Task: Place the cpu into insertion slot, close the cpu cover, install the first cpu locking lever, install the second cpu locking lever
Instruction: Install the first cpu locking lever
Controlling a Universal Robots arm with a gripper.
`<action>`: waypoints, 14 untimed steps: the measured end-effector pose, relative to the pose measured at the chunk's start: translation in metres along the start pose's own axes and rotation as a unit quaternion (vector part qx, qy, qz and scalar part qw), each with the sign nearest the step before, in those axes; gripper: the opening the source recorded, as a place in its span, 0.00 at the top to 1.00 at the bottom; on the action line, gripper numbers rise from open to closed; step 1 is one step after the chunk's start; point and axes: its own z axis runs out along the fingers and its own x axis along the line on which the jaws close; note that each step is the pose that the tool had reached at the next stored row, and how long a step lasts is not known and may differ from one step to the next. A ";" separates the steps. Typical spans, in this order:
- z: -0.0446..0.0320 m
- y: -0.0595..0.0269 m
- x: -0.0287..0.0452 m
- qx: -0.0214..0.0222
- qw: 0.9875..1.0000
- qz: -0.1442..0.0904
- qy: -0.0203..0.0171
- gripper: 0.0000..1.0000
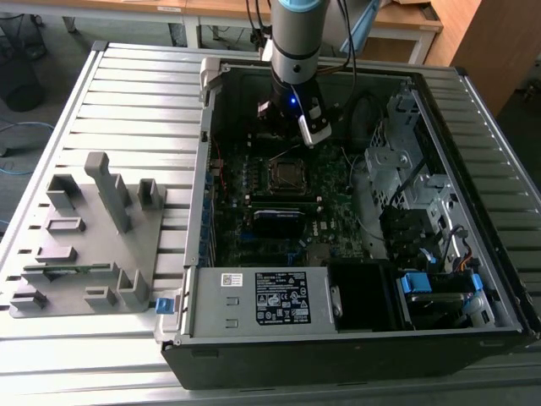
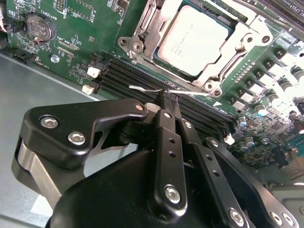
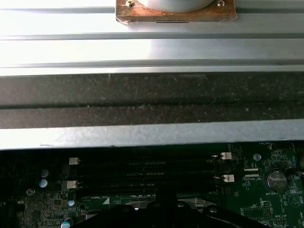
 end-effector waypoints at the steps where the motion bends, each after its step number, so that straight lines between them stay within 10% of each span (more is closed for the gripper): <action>1: 0.0000 0.0000 -0.0003 0.000 1.000 0.000 0.000 0.89; 14: 0.0028 -0.0008 -0.0018 0.000 1.000 0.000 0.000 0.89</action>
